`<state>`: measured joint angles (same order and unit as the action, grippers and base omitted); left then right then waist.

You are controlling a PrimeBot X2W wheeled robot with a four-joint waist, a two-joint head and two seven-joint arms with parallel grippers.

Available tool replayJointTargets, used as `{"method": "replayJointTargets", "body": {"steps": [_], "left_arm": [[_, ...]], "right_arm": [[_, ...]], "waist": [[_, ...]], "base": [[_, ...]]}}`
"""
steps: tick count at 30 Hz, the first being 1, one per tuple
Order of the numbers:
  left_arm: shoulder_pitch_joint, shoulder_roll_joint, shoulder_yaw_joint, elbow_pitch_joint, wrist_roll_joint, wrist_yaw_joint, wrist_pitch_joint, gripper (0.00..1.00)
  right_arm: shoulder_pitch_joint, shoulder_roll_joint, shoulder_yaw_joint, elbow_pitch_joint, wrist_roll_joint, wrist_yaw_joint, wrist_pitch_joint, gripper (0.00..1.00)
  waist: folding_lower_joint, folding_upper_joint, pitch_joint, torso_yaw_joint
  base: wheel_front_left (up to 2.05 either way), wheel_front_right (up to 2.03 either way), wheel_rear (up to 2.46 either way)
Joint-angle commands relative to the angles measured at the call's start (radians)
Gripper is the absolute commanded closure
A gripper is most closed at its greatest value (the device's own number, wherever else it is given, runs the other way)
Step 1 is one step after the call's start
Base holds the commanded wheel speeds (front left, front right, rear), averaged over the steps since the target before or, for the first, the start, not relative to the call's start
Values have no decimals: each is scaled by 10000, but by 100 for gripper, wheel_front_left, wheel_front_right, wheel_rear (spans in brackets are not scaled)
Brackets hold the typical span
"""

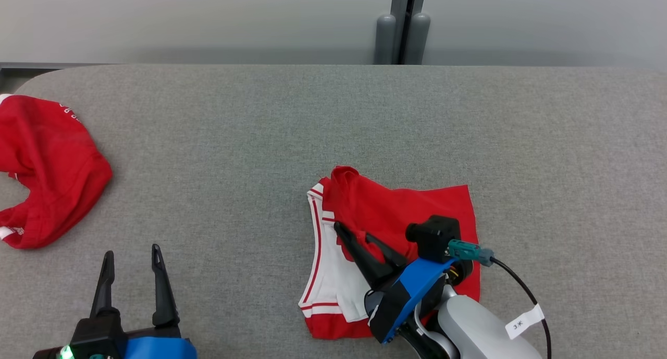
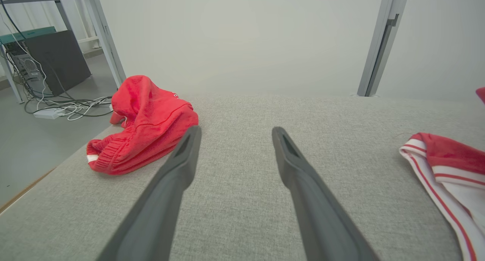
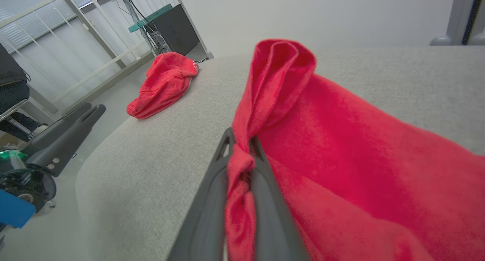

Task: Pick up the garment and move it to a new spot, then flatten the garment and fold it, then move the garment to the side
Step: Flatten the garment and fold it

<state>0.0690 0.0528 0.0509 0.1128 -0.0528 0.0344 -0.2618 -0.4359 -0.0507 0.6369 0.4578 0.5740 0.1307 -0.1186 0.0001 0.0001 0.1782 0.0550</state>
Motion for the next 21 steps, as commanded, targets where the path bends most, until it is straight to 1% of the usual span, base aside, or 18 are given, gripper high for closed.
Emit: {"method": "replayJointTargets", "body": {"steps": [1, 3, 7, 10, 13, 16, 21], "left_arm": [[-204, -20, 41, 46, -61, -37, -44, 0], [-195, -21, 44, 58, -49, -30, -44, 0], [-79, -25, 68, 67, -58, 5, -44, 0], [-1, -27, 131, 98, -53, -64, -44, 0], [59, -27, 176, 90, -5, -102, -44, 0], [111, -29, 213, 20, 53, -116, -44, 0], [265, -26, 248, -17, 96, -187, -44, 0]], "right_arm": [[-266, -7, 181, 244, 256, 2, -259, 0], [-337, -5, 249, 378, 314, 2, -362, 0], [-570, -3, 262, 631, 362, 2, -898, 0], [-671, -10, -49, 779, -45, 2, -1177, 0], [-549, -288, -685, 753, -447, 2, -1359, 0], [-183, -688, -1392, 461, -897, 2, -1448, 0], [817, -1157, -3075, -671, -1645, 2, -1470, 0]], "waist": [[-1, -1, -13, 11], [-1, -1, -29, 3], [-1, -1, -159, -125], [-1, -1, -274, -244], [-1, -1, -396, -344], [-1, -1, -508, -446], [-1, -1, -612, -562]], "base": [[0, 0, 0], [0, 0, 0], [0, 0, 0], [0, 0, 0], [0, 0, 0], [0, 0, 0], [0, 0, 0]]}}
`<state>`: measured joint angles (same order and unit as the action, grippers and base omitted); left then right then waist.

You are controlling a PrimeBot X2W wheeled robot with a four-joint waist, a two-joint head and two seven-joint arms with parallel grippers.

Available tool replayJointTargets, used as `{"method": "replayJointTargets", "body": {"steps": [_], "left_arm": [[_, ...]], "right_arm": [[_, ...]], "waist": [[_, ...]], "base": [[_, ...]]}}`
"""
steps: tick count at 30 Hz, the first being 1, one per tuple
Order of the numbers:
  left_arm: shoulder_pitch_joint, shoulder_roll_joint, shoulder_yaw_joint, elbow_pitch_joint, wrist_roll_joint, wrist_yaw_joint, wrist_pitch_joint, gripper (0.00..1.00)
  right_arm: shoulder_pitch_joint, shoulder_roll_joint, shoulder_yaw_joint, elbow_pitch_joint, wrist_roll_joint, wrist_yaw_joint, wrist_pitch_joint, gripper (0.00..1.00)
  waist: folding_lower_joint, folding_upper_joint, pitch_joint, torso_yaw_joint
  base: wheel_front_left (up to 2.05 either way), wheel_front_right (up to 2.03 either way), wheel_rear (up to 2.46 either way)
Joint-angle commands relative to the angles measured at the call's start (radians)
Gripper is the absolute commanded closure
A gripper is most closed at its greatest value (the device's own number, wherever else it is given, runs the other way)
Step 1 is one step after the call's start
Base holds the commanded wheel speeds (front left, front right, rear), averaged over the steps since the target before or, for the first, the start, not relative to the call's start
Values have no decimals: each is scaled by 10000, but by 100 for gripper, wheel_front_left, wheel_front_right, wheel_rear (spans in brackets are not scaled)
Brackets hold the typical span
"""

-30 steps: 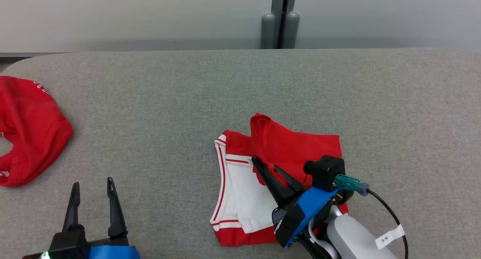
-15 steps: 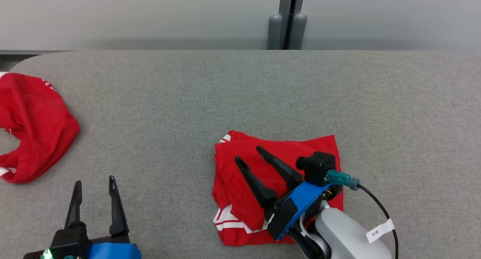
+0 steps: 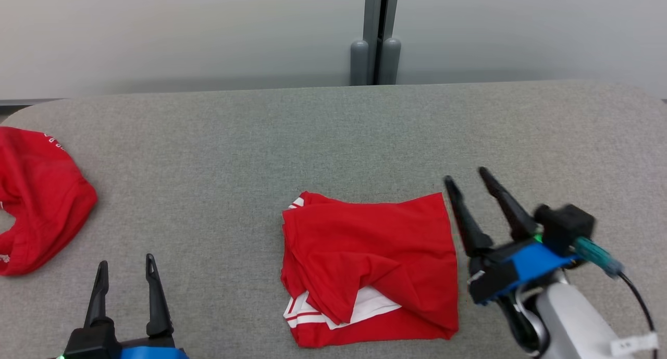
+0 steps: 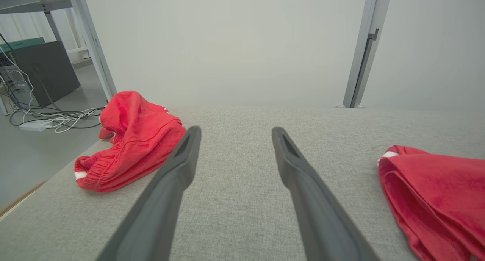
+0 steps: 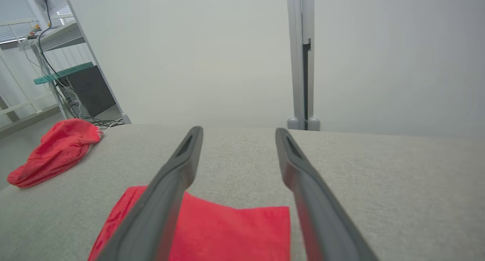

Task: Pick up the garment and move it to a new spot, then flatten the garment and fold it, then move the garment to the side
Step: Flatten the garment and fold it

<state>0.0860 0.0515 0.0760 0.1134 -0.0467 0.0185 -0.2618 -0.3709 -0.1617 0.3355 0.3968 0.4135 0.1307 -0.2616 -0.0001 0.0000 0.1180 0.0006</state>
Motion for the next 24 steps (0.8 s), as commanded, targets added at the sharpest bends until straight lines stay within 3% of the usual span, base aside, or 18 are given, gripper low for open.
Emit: {"method": "replayJointTargets", "body": {"steps": [1, 10, 17, 24], "left_arm": [[100, -15, 3, -22, 44, -47, -44, 0], [25, -18, 18, 11, 88, -132, -44, 0], [-62, -17, -102, 46, 115, -197, -44, 0], [-205, -19, -1286, 304, 358, -813, -44, 0]], "right_arm": [[456, -68, -381, -341, -220, 2, -37, 0], [2808, 511, -2425, -2086, -1216, 2, -39, 0], [3379, 896, -2619, -2276, -1569, 2, -41, 0], [3095, 963, -2740, -2099, -1683, 2, -42, 0]], "waist": [[1, 0, -20, -34], [1, 0, -17, -77], [1, 0, 0, -115], [1, 0, -70, -40]], "base": [[0, 0, 0], [0, 0, 0], [0, 0, 0], [0, 0, 0]]}}
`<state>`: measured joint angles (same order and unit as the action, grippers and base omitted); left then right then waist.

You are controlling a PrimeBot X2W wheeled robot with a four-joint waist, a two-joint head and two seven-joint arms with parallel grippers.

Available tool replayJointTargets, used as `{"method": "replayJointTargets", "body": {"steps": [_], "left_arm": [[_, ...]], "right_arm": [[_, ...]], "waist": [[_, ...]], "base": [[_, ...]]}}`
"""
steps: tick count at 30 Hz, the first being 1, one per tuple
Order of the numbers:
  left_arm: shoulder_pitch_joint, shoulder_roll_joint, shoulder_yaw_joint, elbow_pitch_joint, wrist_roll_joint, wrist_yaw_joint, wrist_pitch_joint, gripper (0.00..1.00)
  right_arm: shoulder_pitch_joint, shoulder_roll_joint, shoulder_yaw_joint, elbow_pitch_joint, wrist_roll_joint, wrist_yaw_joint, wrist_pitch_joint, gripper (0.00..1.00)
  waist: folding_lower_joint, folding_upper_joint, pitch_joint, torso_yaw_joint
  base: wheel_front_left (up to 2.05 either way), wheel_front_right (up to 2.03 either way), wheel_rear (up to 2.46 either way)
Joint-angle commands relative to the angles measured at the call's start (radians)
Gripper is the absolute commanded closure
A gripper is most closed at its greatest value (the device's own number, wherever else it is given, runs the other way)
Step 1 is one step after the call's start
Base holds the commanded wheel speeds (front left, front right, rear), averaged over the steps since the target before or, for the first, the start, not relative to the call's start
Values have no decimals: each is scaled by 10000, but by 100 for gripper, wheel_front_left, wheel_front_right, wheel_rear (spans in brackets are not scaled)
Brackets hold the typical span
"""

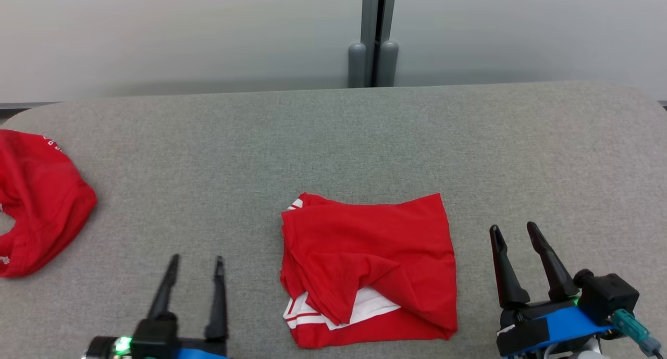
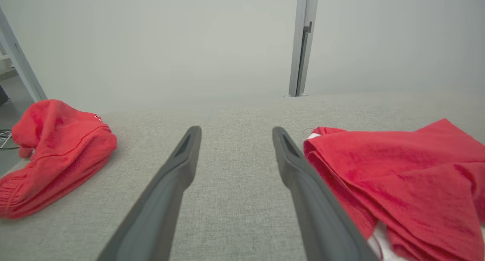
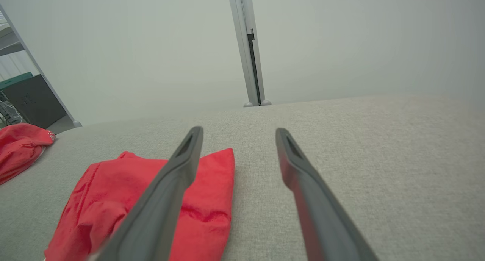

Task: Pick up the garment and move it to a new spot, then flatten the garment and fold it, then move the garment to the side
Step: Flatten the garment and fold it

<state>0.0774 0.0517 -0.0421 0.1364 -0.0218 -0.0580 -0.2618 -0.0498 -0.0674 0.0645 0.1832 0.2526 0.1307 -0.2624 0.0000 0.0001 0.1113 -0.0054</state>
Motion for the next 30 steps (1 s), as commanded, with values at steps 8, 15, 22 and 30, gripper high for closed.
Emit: {"method": "replayJointTargets", "body": {"steps": [8, 15, 22, 30], "left_arm": [[-415, -17, -1742, 941, 71, -579, -42, 0], [-341, 65, -3092, 1673, -520, -734, 550, 0], [-518, 336, -4257, 1929, -1487, -749, 1095, 0], [-941, 476, -5177, 2629, -2178, -751, 1184, 0]], "right_arm": [[-182, -4, -82, 158, -91, 2, -34, 0], [-149, 2, -151, 227, -10, 2, -33, 0], [-262, 27, -148, 207, 45, 2, -35, 0], [-342, 52, -96, 248, 82, 2, -33, 0]], "waist": [[0, -1, -27, 19], [0, -1, -22, -140], [0, -1, 93, -292], [0, -1, 225, -525]], "base": [[0, 0, 0], [0, 0, 0], [0, 0, 0], [0, 0, 0]]}}
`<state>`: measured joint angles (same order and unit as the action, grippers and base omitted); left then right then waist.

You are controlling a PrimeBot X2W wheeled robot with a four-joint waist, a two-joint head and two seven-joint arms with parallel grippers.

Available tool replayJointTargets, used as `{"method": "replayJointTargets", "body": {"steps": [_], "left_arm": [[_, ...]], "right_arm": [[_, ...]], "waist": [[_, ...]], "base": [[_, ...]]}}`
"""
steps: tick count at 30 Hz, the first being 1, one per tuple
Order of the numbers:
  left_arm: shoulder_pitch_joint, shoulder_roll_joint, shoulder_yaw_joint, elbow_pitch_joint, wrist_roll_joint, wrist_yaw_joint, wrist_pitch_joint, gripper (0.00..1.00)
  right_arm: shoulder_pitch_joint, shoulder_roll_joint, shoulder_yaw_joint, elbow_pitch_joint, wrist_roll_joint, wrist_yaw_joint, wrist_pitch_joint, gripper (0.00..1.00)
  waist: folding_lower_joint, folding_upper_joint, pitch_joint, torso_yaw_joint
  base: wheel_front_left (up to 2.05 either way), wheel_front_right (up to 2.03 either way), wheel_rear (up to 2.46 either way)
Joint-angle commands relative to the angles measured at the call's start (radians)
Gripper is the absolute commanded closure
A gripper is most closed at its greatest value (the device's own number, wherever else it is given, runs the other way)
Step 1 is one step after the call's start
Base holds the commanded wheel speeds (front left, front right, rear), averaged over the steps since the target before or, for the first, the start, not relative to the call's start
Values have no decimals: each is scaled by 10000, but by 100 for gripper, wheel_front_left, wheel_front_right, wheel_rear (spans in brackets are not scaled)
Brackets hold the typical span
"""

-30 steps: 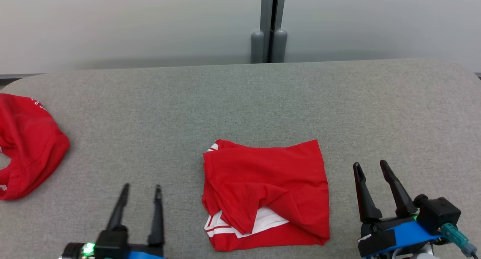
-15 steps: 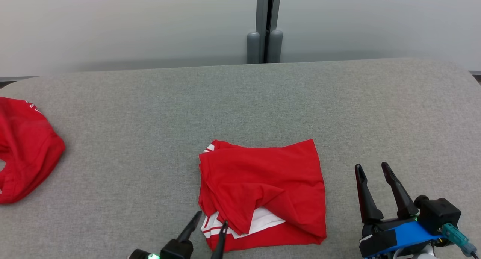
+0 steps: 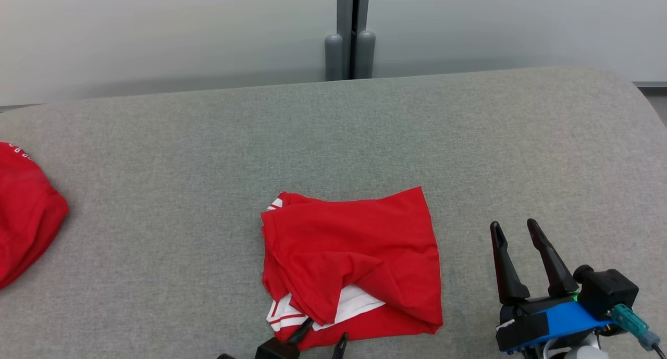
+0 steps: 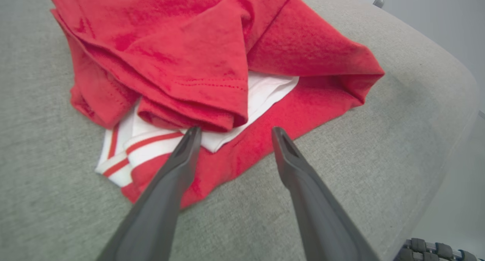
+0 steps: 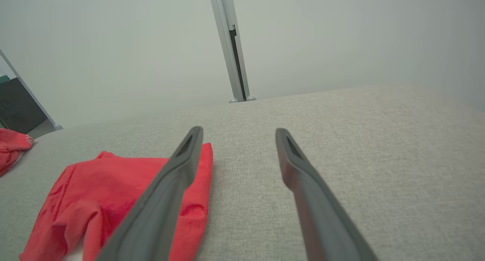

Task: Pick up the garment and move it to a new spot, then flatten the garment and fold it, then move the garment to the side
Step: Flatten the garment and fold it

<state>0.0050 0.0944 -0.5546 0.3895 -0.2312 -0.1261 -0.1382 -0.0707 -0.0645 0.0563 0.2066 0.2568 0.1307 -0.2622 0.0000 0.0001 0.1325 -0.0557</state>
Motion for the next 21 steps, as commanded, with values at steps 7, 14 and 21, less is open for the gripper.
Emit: {"method": "replayJointTargets", "body": {"steps": [7, 14, 21], "left_arm": [[-764, -51, -242, 690, -289, -71, -363, 0], [-1311, -170, -140, 1337, -435, 58, -926, 100], [-849, 297, -26, 901, -345, 324, -1004, 100]], "right_arm": [[-172, 36, 52, 48, 37, 2, -37, 0], [-27, 31, 18, 149, 0, 2, -36, 0], [189, -44, -144, 262, -51, 2, -36, 0]], "waist": [[0, -1, 64, -153], [0, -1, -42, -115], [0, -1, -300, 126]], "base": [[0, 0, 0], [0, 0, 0], [0, 0, 0]]}}
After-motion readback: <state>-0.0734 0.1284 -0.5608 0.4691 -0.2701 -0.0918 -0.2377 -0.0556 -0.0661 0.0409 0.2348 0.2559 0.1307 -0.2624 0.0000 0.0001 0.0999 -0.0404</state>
